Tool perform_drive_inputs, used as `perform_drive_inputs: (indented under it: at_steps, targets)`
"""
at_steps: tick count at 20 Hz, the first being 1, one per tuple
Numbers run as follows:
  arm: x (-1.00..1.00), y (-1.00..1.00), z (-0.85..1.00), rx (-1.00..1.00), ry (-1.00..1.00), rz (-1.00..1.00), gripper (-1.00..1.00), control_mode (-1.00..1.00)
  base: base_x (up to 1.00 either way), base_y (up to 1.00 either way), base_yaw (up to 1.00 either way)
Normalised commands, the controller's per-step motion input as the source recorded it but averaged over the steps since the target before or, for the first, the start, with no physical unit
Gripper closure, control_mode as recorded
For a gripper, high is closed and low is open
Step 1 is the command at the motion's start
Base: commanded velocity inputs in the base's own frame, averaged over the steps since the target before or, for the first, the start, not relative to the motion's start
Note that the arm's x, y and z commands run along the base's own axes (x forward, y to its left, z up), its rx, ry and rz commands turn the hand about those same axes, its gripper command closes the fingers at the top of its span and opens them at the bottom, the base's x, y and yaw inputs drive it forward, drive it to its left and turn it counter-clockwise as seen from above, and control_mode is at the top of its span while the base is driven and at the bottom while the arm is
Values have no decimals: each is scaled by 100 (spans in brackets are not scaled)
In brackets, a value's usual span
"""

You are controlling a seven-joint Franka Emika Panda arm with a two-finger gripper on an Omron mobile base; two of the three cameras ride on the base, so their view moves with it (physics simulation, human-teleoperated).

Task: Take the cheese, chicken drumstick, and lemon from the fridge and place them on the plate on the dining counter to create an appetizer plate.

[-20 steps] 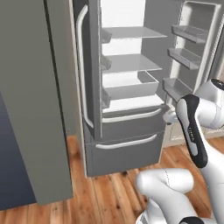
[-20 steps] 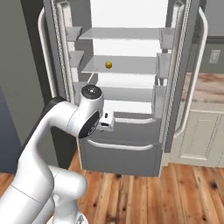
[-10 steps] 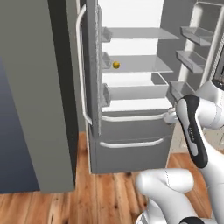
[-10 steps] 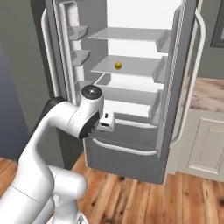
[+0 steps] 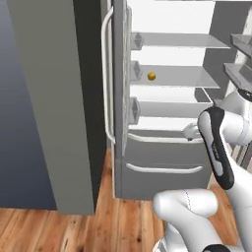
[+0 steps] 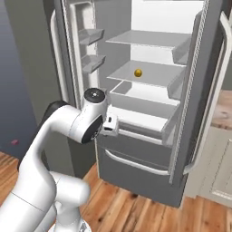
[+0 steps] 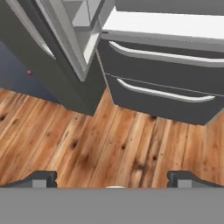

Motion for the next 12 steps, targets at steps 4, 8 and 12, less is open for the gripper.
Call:
perform_drive_inputs:
  at_steps: [4,8,12]
  targets:
    - [0,0,0,0,0,0,-100,100,59,-44,24]
    - [0,0,0,0,0,0,-100,100,45,-59,21]
    - [0,0,0,0,0,0,-100,100,31,-65,17]
